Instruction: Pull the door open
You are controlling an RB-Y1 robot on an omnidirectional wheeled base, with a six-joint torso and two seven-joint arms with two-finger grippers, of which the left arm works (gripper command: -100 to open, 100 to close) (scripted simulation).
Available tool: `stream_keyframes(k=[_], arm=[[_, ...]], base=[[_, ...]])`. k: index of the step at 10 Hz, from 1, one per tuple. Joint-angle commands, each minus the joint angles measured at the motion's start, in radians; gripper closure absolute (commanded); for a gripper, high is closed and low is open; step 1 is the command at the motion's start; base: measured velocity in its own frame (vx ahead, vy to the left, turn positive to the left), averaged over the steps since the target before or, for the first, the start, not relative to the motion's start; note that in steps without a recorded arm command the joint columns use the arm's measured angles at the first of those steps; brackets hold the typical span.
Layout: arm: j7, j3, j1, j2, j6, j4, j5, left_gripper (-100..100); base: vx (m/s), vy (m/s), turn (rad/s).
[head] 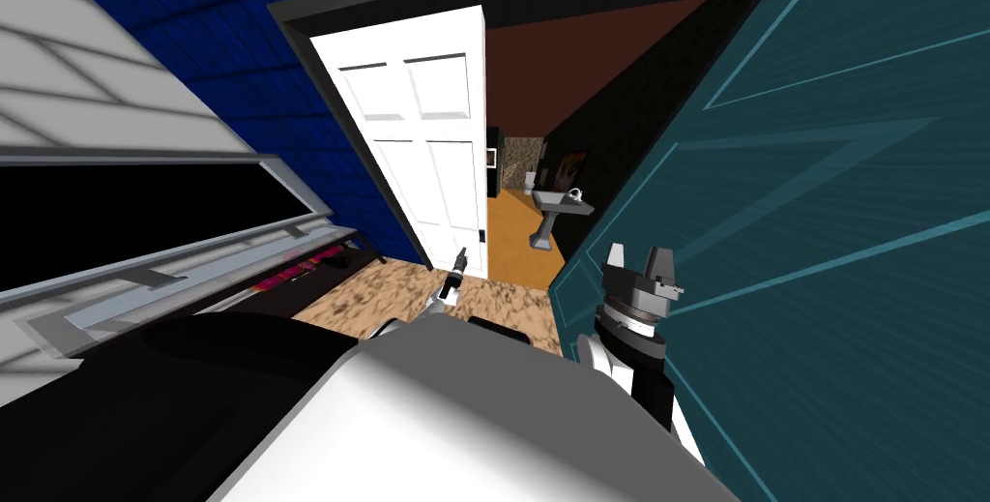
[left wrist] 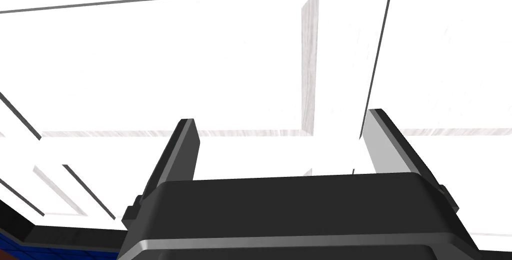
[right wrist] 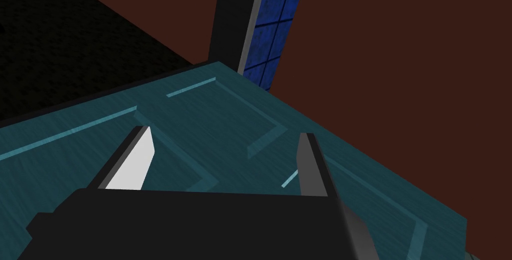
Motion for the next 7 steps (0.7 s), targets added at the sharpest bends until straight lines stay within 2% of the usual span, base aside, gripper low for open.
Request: stream_keyframes(k=[1, 7], arm=[[0.005, 0.000, -0.014, 0.002, -0.007, 0.034, 0.005, -100], [0.017, -0.001, -0.066, 0.007, -0.039, 0.161, 0.021, -100]], base=[[0.099, 0.013, -0.062], [0.083, 0.016, -0.069]])
